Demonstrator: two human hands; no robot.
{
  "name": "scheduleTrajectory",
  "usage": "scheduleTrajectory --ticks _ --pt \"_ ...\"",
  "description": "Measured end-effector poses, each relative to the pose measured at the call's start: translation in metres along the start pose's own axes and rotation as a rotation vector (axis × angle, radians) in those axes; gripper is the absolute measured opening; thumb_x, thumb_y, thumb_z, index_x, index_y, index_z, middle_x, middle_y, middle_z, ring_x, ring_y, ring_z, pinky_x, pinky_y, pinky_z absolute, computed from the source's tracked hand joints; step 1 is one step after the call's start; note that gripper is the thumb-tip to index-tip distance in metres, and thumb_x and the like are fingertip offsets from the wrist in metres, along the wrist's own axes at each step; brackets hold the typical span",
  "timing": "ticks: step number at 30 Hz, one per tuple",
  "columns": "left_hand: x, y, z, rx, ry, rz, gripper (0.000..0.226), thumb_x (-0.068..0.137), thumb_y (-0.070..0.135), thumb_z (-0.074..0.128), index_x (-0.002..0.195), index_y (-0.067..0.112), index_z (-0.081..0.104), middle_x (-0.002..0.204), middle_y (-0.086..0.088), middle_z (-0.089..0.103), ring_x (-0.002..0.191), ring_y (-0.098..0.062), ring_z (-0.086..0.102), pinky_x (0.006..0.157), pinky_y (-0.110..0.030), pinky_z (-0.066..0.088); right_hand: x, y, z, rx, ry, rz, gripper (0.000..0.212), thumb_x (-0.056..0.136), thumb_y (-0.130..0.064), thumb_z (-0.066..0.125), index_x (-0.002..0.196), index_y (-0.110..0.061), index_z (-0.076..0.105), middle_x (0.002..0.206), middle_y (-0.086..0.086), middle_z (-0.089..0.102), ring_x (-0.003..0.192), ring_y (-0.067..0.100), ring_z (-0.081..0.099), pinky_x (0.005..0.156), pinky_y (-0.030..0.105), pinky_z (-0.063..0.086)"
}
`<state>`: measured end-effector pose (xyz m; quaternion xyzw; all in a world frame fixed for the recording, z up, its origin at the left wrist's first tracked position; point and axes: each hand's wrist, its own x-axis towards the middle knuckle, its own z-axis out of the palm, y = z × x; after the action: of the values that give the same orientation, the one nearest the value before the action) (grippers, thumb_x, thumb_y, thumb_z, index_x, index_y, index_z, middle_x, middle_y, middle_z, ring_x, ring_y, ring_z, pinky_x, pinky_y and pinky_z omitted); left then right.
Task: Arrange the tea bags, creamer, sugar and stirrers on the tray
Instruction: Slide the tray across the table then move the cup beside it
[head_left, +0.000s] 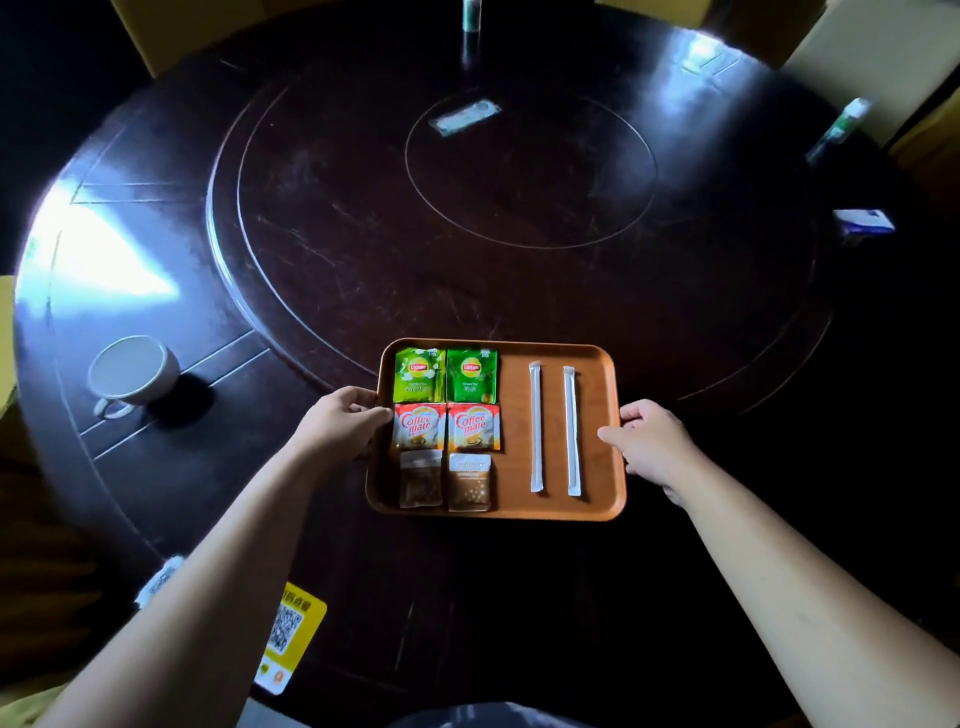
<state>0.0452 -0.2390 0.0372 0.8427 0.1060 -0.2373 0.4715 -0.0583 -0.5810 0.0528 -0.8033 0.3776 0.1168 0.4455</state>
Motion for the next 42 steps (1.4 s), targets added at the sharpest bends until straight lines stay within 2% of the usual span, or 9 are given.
scheduleTrajectory --ticks 9,15,21,29,32,34,36,38,42 --pt "0.068 0.058 0.008 -0.046 -0.038 0.023 0.033 0.075 0.030 0.069 0.107 0.021 0.072 0.087 0.000 0.074 0.079 -0.021 0.073 0.075 -0.046 0.062 0.060 -0.039 -0.010 -0.039 0.060 0.049 0.048 0.084 -0.027 0.070 0.128 -0.014 0.055 0.115 0.006 0.065 0.099 0.024 0.065 0.089 0.048 0.057" --pt "0.094 0.075 0.012 -0.098 -0.072 0.001 0.019 0.082 0.020 0.067 0.100 0.024 0.072 0.082 -0.003 0.072 0.070 -0.019 0.070 0.072 -0.047 0.062 0.086 -0.061 -0.009 -0.032 0.075 0.041 0.045 0.084 -0.023 0.068 0.127 -0.012 0.057 0.111 0.007 0.067 0.098 0.026 0.066 0.090 0.048 0.057" --pt "0.107 0.074 0.014 -0.127 -0.080 -0.001 0.004 0.079 0.029 0.071 0.083 0.030 0.070 0.085 0.003 0.076 0.081 -0.015 0.073 0.082 -0.042 0.061 0.093 -0.070 -0.005 -0.054 0.120 0.051 0.045 0.088 -0.021 0.067 0.130 -0.010 0.055 0.115 0.008 0.062 0.105 0.026 0.063 0.086 0.040 0.053" --pt "0.098 0.063 0.010 -0.173 -0.093 0.004 0.031 0.080 0.032 0.071 0.108 0.020 0.072 0.095 -0.004 0.076 0.087 -0.019 0.074 0.082 -0.049 0.060 0.083 -0.070 -0.002 -0.160 0.109 0.042 0.051 0.086 -0.028 0.068 0.133 -0.014 0.053 0.125 0.008 0.064 0.106 0.026 0.064 0.088 0.041 0.055" --pt "0.088 0.053 0.005 -0.134 -0.107 0.005 0.029 0.075 0.036 0.073 0.101 0.022 0.072 0.095 -0.006 0.076 0.089 -0.023 0.073 0.082 -0.049 0.060 0.071 -0.070 0.002 -0.223 0.085 0.020 0.040 0.086 -0.033 0.067 0.121 -0.015 0.059 0.119 0.007 0.066 0.100 0.025 0.066 0.088 0.043 0.057" --pt "0.080 0.045 0.001 -0.078 -0.116 0.007 0.032 0.072 0.041 0.074 0.099 0.023 0.071 0.093 -0.006 0.076 0.087 -0.023 0.073 0.079 -0.047 0.061 0.061 -0.069 0.004 -0.306 0.076 0.018 0.053 0.087 -0.037 0.066 0.134 -0.015 0.053 0.135 0.009 0.057 0.112 0.027 0.061 0.090 0.040 0.054" --pt "0.068 0.037 -0.004 0.000 -0.123 0.040 0.026 0.079 0.037 0.074 0.100 0.021 0.071 0.088 -0.005 0.075 0.078 -0.020 0.071 0.073 -0.042 0.062 0.048 -0.070 0.008 -0.376 0.080 -0.006 0.062 0.089 -0.036 0.065 0.144 -0.017 0.044 0.147 0.008 0.046 0.113 0.026 0.058 0.079 0.032 0.050" --pt "0.056 0.026 -0.011 0.092 -0.114 0.084 0.018 0.082 0.033 0.074 0.096 0.022 0.070 0.085 -0.001 0.075 0.074 -0.017 0.070 0.069 -0.035 0.061 0.034 -0.070 0.014 -0.407 0.090 -0.044 0.058 0.089 -0.036 0.065 0.142 -0.020 0.046 0.143 0.006 0.049 0.105 0.023 0.059 0.070 0.030 0.047" --pt "0.027 -0.001 -0.034 0.281 -0.068 0.148 0.014 0.082 0.032 0.075 0.092 0.023 0.070 0.078 0.007 0.070 0.068 -0.008 0.062 0.061 -0.022 0.047 -0.001 -0.077 0.039 -0.455 0.046 -0.177 0.040 0.087 -0.041 0.065 0.123 -0.024 0.060 0.125 0.001 0.061 0.098 0.022 0.063 0.079 0.034 0.053"
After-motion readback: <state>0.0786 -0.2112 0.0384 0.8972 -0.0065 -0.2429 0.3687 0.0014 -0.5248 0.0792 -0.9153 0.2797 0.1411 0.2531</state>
